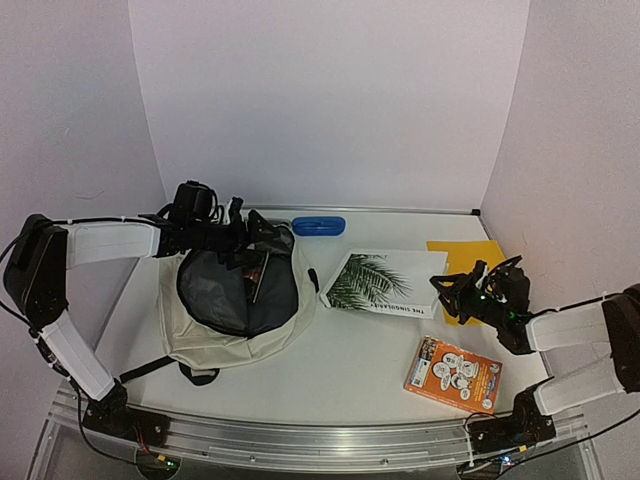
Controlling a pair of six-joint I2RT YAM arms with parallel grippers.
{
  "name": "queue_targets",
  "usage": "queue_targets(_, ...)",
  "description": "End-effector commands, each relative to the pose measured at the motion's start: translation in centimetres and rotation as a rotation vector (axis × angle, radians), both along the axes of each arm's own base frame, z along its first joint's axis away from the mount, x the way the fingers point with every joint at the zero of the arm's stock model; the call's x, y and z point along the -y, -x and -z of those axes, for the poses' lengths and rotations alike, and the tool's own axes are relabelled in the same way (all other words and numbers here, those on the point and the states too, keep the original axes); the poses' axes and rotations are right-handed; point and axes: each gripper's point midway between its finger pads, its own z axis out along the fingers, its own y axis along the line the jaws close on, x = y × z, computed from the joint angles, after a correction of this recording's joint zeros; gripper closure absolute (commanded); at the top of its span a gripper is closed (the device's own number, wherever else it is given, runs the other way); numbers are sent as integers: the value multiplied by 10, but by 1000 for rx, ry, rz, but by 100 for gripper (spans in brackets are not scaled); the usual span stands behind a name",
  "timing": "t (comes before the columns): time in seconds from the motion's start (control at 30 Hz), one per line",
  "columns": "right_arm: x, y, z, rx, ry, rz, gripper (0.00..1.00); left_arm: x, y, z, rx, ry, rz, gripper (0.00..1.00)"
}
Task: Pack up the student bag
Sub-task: Pick up the book from the center of the board.
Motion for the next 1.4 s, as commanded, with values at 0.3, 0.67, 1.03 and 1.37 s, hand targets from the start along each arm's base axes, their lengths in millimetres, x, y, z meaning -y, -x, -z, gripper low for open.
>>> queue_targets(0.3, -6, -10, -126, 254, 15, -44, 76, -49, -2, -40, 103, 8, -117, 0)
queue_targets(0.67, -38, -12, -178, 335, 36, -195, 79, -135, 14, -33, 76, -128, -333, 0)
queue_targets(1.03, -108, 0, -213, 404, -40, -388, 79, -36, 42, -88, 262, 167, 139, 0)
queue_targets(1.37, -132, 15, -243, 483, -182, -490, 80, -9, 60, -112, 311, 292, 291, 0)
